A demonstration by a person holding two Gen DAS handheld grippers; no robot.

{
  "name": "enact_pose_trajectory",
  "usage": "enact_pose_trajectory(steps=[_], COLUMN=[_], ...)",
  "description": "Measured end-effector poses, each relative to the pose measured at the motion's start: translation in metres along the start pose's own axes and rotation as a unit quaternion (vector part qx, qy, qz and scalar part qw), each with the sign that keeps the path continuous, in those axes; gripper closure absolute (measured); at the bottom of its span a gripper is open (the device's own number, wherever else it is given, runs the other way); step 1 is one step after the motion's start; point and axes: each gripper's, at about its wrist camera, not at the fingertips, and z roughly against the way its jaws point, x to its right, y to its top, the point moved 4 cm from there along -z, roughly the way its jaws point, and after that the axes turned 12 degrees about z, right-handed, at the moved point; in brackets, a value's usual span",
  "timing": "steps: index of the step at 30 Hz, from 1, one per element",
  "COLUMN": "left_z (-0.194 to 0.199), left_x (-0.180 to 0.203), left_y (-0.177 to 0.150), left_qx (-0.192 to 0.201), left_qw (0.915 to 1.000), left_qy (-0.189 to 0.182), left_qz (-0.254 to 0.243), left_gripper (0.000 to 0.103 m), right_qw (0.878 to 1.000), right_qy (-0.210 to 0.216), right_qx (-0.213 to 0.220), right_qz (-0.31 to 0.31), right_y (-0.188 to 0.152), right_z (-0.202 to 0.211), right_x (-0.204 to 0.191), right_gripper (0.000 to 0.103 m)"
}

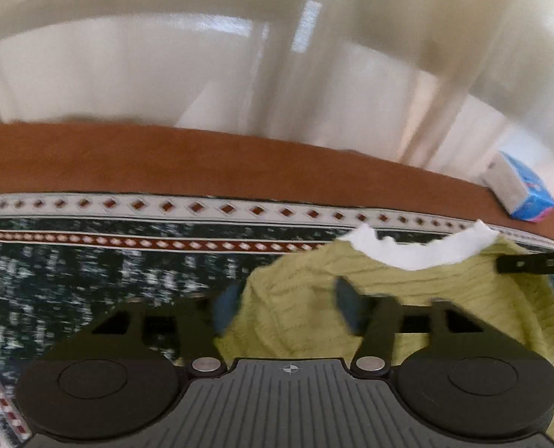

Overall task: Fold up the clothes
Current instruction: 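Lay the sweater flat on the rug and open both grippers, then grasp the white sleeve cuff with the left gripper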

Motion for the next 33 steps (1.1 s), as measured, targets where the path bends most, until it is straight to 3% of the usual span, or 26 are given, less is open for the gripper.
enact_pose_trajectory(steps=[1,2,9,14,18,25,29,33], left_z=[0.005,0.011,0.068,0.102,0.12,0.127,0.117,0.112], left_x=[-0.001,-0.003,-0.004,0.031,0.075,0.153,0.181,0.198], left_y=[0.002,0.005,0.022,0.005,-0.042,-0.161,-0.21,-0.228], left_qx=[0.007,0.014,0.069,0.068,0.036,-0.047,-0.075,-0.082], left_qw=[1.0,0.9999,0.9975,0.997,0.9955,0.9901,0.9918,0.9934], left_qy=[0.002,0.0,0.001,-0.029,-0.068,-0.117,-0.093,-0.079], left_qz=[0.002,0.006,0.016,-0.021,-0.055,-0.063,-0.045,-0.014], left_gripper=[0.022,0.022,0.016,0.016,0.016,0.016,0.016,0.016], right_qw=[1.0,1.0,0.993,0.989,0.99,0.995,0.992,0.985], right_qy=[-0.013,-0.015,-0.004,0.008,0.021,0.073,0.124,0.169], right_qx=[0.004,0.016,0.116,0.146,0.137,0.067,0.035,0.013], right_qz=[0.002,0.0,-0.028,-0.027,-0.005,0.017,0.012,0.024], right_y=[0.001,0.002,-0.006,-0.038,-0.073,-0.154,-0.185,-0.203], right_z=[0.004,0.01,0.095,0.149,0.167,0.155,0.137,0.119], right_x=[0.003,0.007,0.034,0.05,0.056,0.069,0.077,0.079], right_gripper=[0.054,0.05,0.045,0.045,0.045,0.045,0.048,0.052])
